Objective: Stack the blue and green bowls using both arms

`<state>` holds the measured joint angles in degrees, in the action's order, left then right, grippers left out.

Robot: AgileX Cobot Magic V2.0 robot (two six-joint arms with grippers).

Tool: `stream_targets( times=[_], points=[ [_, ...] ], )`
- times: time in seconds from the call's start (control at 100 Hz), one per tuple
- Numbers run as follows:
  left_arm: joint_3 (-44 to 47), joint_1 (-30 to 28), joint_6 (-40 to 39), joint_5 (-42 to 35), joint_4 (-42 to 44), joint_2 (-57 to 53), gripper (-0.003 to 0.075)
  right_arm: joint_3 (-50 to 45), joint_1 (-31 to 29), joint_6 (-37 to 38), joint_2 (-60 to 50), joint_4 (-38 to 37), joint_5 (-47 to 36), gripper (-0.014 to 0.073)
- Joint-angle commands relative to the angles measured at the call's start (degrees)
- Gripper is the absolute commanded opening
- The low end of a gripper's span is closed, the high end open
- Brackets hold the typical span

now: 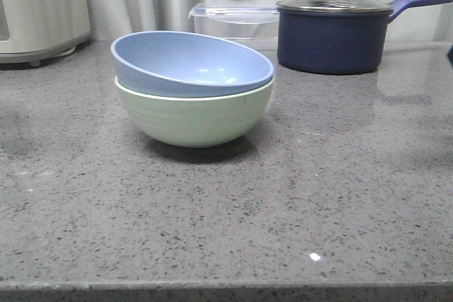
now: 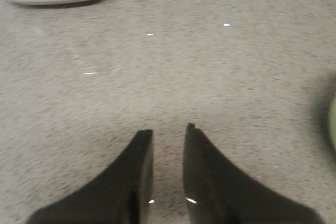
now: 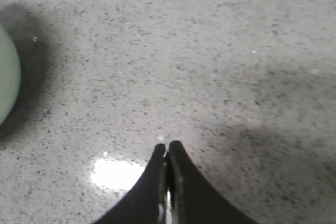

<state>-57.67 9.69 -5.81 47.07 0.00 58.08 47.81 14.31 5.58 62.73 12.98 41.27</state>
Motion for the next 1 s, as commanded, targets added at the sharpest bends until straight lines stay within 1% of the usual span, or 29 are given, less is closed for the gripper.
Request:
stream_targets(
  times=[0.0,0.06,0.22,0.41,0.72,0.83,0.99],
  points=[
    [1.7,-2.2,-0.6,-5.9,0.3,-4.2,0.0026,0.2,-1.2,-0.4,-3.6,-0.8,-2.3,-0.0081],
    [3.8,-3.5,-0.6,-6.6,0.7,-6.9,-0.002,-0.5,-1.3,-0.4,-5.4,-1.5,-2.7,-0.0081],
    [10.1,-4.9,-0.6,-9.7,2.2,-13.7,-0.002,-3.2,-1.3,-0.4,-10.9,-1.9,-5.3,-0.0081],
    [17.3,-4.9,-0.6,-15.0,2.4,-22.0,-0.002,-8.8,-1.3,-0.4,-18.5,-2.3,-11.4,-0.0081],
    [24.9,-4.9,-0.6,-20.5,3.0,-30.6,-0.002,-19.2,-1.3,-0.5,-32.4,-4.2,-20.3,-0.0081],
    [27.1,-4.9,-0.6,-22.6,3.0,-32.8,-0.002,-21.2,-1.3,-0.6,-36.5,-4.3,-21.1,-0.0081],
    [28.3,-4.9,-0.6,-22.3,3.0,-33.6,-0.002,-22.3,-1.3,-0.6,-39.3,-4.3,-20.5,-0.0081]
  ],
)
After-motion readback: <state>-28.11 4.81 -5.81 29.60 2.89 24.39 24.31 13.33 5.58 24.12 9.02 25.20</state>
